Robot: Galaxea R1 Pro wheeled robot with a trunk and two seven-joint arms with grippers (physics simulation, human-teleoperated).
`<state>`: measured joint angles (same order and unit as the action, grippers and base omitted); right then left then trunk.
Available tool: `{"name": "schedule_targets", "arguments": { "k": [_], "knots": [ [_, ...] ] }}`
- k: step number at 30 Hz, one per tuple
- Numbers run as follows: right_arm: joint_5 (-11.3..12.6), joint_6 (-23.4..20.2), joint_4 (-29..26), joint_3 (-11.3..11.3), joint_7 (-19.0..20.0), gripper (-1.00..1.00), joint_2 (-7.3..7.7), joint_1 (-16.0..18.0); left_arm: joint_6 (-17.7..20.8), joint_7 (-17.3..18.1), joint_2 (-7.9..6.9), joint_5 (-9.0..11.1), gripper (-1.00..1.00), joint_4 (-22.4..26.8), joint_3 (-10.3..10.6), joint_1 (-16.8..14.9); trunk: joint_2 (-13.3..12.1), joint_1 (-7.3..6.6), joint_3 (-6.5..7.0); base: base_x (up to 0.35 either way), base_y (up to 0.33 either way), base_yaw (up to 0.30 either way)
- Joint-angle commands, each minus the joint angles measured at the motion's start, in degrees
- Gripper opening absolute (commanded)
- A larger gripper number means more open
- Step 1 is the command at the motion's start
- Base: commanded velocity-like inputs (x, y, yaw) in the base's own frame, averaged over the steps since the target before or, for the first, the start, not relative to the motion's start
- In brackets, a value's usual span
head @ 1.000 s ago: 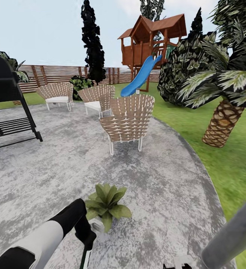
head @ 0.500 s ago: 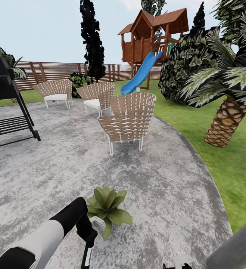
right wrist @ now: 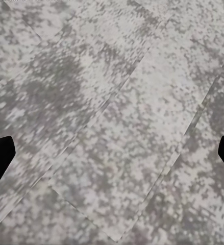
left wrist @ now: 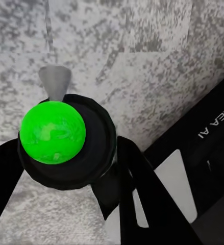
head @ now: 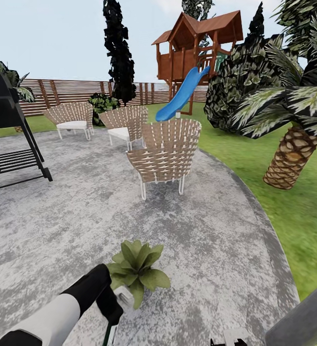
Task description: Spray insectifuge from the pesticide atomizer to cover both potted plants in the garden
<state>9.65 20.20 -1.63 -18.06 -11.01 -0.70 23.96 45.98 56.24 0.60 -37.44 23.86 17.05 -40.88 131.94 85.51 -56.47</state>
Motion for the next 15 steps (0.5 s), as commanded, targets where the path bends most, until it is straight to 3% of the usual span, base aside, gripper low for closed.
{"name": "schedule_targets", "arguments": {
  "k": [1, 6, 15],
  "knots": [
    [0.5, 0.2, 0.0, -0.5, -0.2, 1.00, -0.01, 0.0, 0.1, 0.3, 0.05, -0.5, -1.00, 0.2, 0.0, 0.0, 0.0, -0.01, -0.05, 0.000, 0.000, 0.000],
    [0.7, 0.2, -0.1, -0.5, -0.3, 1.00, -0.09, 0.0, 0.0, 0.2, -0.02, -0.5, -1.00, 0.4, 0.2, 0.0, 0.0, -0.01, -0.06, 0.000, 0.000, 0.000],
    [0.7, 0.3, -0.1, -0.5, -0.3, 1.00, -0.09, 0.0, 0.1, 0.3, 0.10, -0.5, -1.00, 0.5, 0.3, -0.1, 3.6, 1.97, -2.35, 0.000, 0.000, 0.000]
  ]
}}
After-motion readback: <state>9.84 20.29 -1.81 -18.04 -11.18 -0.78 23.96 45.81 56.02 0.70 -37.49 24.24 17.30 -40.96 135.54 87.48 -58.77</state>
